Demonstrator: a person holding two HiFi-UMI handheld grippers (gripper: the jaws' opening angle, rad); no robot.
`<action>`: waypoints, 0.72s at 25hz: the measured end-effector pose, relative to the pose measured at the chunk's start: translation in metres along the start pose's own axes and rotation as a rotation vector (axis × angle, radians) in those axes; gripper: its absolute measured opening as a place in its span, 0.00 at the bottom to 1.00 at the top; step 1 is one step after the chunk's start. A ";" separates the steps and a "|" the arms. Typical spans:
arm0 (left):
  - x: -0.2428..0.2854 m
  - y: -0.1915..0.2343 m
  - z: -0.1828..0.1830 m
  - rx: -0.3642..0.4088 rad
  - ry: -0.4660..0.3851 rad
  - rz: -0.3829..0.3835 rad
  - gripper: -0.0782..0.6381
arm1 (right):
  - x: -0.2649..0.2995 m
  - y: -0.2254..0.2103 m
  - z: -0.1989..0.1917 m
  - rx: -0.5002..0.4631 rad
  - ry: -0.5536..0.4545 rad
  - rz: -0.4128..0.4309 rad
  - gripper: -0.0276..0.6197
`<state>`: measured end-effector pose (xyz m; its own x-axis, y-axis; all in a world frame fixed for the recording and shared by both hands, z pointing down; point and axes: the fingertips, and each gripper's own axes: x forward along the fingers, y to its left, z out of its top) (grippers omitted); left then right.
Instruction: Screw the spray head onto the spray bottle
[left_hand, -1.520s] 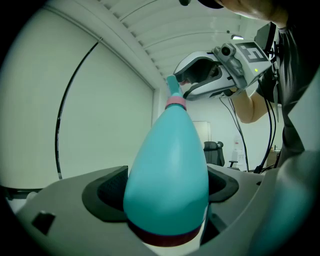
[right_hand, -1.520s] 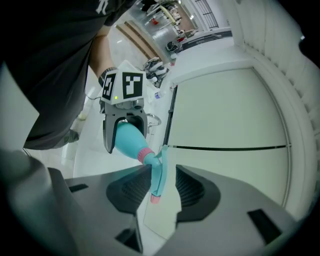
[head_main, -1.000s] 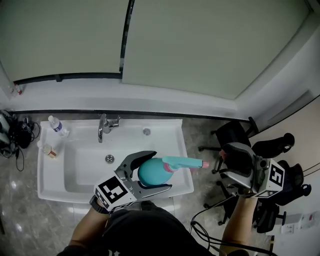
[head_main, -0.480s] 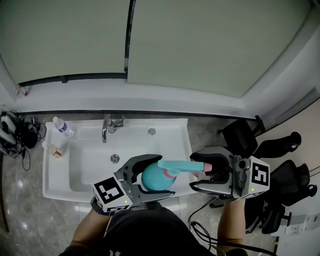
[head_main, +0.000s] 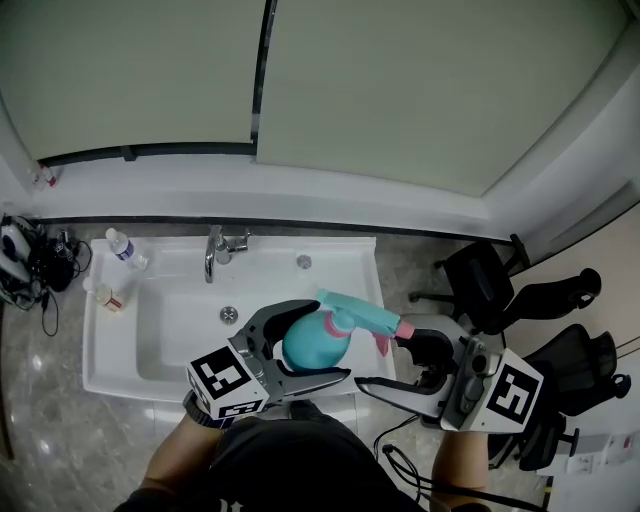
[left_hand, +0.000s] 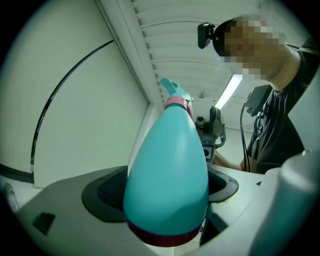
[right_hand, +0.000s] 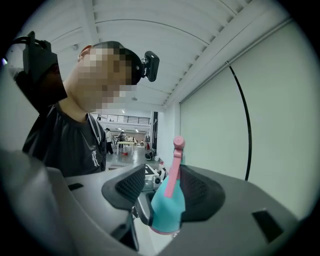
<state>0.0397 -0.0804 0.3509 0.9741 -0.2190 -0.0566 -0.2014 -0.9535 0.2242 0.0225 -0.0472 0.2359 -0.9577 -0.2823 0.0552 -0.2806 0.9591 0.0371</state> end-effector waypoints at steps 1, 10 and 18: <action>0.001 -0.001 -0.001 0.000 0.000 -0.009 0.72 | 0.000 0.002 -0.002 -0.004 0.008 0.004 0.37; -0.006 -0.032 0.011 -0.012 -0.040 -0.195 0.72 | -0.070 -0.029 0.022 0.157 -0.281 0.208 0.37; -0.003 -0.041 0.014 0.034 -0.018 -0.209 0.72 | -0.034 -0.026 0.014 0.148 -0.162 0.325 0.36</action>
<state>0.0437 -0.0438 0.3284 0.9930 -0.0195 -0.1162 0.0008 -0.9850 0.1725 0.0612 -0.0628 0.2188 -0.9924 0.0324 -0.1185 0.0446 0.9938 -0.1015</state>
